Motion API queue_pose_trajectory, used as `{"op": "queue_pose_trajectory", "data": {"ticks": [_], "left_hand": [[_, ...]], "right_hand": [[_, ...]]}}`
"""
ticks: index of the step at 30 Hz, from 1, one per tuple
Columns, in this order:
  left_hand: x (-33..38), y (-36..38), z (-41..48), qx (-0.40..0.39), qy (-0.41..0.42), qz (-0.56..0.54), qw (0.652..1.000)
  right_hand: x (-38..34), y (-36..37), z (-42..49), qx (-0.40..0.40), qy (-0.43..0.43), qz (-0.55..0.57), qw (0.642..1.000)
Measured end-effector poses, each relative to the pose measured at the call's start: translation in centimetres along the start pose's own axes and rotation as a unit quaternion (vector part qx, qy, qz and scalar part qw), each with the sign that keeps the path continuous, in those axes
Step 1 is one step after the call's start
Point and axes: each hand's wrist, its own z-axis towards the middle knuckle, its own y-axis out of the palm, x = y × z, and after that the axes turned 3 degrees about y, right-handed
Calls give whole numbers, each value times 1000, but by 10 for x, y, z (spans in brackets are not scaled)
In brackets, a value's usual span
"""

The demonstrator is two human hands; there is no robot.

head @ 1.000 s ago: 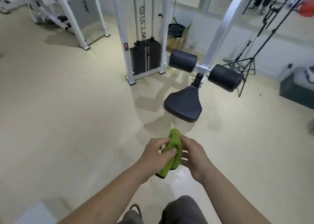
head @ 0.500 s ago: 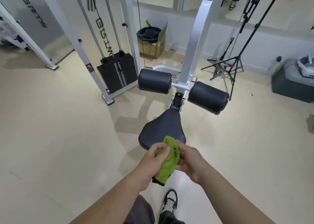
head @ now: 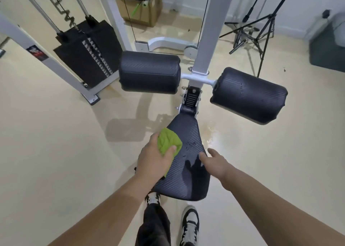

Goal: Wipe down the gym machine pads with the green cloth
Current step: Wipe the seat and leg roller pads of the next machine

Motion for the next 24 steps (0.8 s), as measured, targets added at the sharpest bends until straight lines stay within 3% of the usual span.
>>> {"op": "queue_pose_trajectory", "data": {"ticks": [2, 4, 6, 9, 13, 15, 19, 20, 22, 24], "left_hand": [[-25, 19, 20, -6, 52, 121, 991], [-54, 43, 24, -29, 111, 309, 944], [-72, 62, 19, -35, 161, 385, 908], [-84, 71, 5, -1, 254, 364, 896], [-106, 50, 34, -52, 362, 343, 865], [-111, 42, 72, -37, 354, 372, 857], [-86, 72, 78, 42, 171, 337, 925], [-80, 85, 61, 43, 157, 320, 933], [-76, 102, 16, 18, 194, 297, 935], [-83, 98, -18, -42, 289, 292, 911]], "right_hand": [[3, 9, 35, 6, 33, -40, 999], [8, 21, 66, 18, 46, -58, 997], [16, 35, 89, 28, 60, -35, 997], [33, 44, 105, 57, 65, 1, 996], [45, 46, 117, 64, 63, -24, 996], [45, 47, 120, 69, 54, -35, 995], [52, 47, 127, 67, 34, -37, 996], [55, 45, 129, 59, 33, -29, 997], [59, 41, 133, 35, 29, -4, 999], [61, 38, 135, 19, 25, 14, 999]]}}
